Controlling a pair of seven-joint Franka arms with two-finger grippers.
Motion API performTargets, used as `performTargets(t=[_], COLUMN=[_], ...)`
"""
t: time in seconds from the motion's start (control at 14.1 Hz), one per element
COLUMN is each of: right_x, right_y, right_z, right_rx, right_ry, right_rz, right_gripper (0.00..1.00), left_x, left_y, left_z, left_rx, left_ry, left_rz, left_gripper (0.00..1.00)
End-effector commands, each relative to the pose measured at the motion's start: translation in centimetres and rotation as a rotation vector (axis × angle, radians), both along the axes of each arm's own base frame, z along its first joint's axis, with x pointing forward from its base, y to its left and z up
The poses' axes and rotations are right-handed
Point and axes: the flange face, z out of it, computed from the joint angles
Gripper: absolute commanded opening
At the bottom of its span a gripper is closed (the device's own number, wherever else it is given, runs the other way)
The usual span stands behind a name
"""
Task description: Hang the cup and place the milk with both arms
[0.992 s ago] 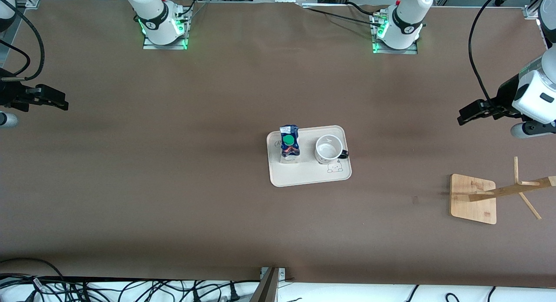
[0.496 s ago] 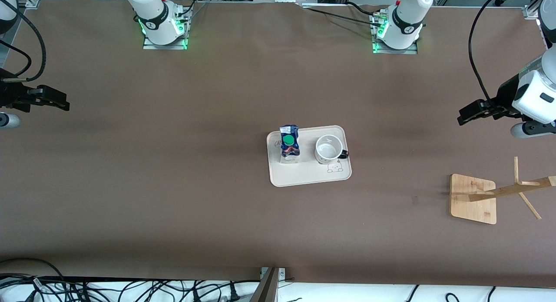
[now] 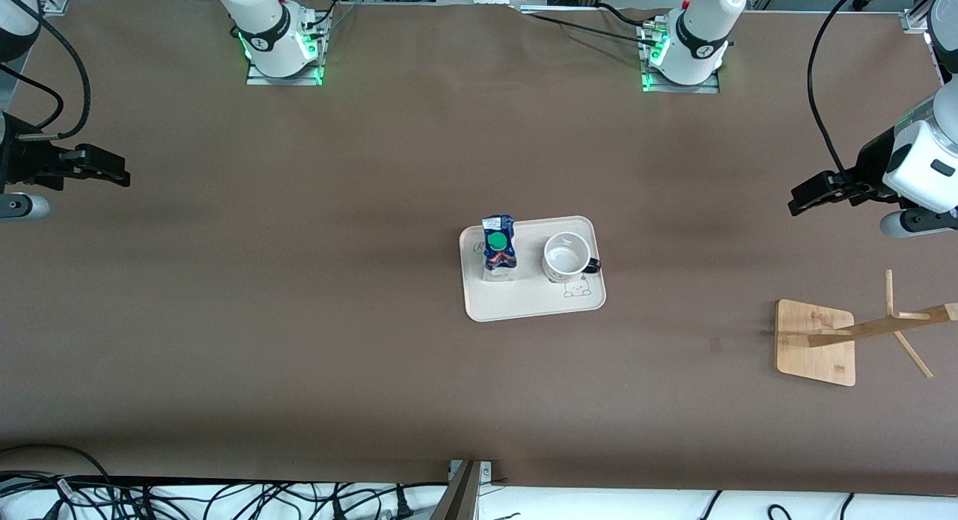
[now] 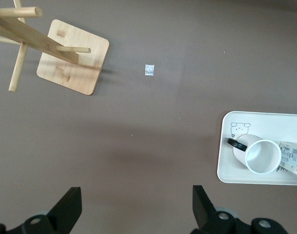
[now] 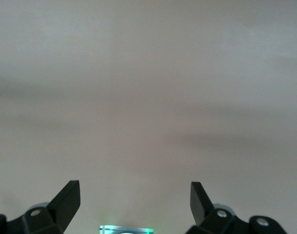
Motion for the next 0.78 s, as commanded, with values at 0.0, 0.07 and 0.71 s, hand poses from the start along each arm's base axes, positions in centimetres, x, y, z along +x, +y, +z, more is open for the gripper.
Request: performTargets(t=[0.0, 0.07, 0.71], right_x=[1.0, 1.5, 3.4], right_y=[2.0, 3.2, 17.4], right_z=[-1.7, -2.2, -6.2], right_rx=[0.117, 0.150, 0.164], right_ry=[0.026, 0.015, -0.050], right_rz=[0.008, 0.016, -0.005], right_gripper=[1.00, 1.00, 1.00], left_x=[-0.4, -0.4, -0.4], left_y=[0.4, 0.4, 0.3], left_z=[0.8, 0.8, 0.8], left_rx=[0.008, 0.006, 0.005], left_ry=[-0.007, -0.004, -0.006], left_rz=[-0.027, -0.034, -0.037], left_gripper=[1.00, 1.00, 1.00])
